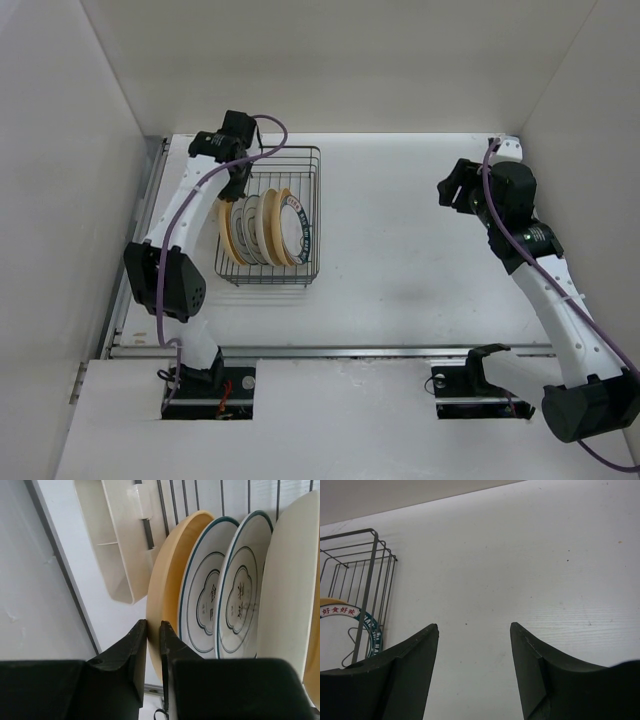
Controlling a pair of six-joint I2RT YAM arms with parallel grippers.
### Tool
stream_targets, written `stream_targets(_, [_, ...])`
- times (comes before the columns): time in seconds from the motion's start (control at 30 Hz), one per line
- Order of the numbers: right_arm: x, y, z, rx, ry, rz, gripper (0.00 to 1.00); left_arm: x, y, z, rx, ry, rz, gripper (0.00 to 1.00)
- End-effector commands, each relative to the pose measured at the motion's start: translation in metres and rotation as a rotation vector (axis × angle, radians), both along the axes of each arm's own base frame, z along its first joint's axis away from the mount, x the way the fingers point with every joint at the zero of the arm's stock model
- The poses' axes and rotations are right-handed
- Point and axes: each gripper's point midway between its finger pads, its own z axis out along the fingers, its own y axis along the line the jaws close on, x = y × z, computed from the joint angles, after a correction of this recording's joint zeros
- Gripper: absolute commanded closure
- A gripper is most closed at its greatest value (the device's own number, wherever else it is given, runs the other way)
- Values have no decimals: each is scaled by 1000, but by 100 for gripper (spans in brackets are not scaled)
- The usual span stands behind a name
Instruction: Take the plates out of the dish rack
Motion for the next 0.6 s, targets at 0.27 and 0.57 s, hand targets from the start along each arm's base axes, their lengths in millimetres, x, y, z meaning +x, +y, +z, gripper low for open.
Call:
stream_targets(0.27, [1, 4, 14, -7, -39, 11, 35, 23, 8, 78, 292, -274, 42, 100])
stream_targets(0.57, [-2, 4, 15, -7, -41, 11, 35, 37, 10, 125, 356, -416, 65, 100])
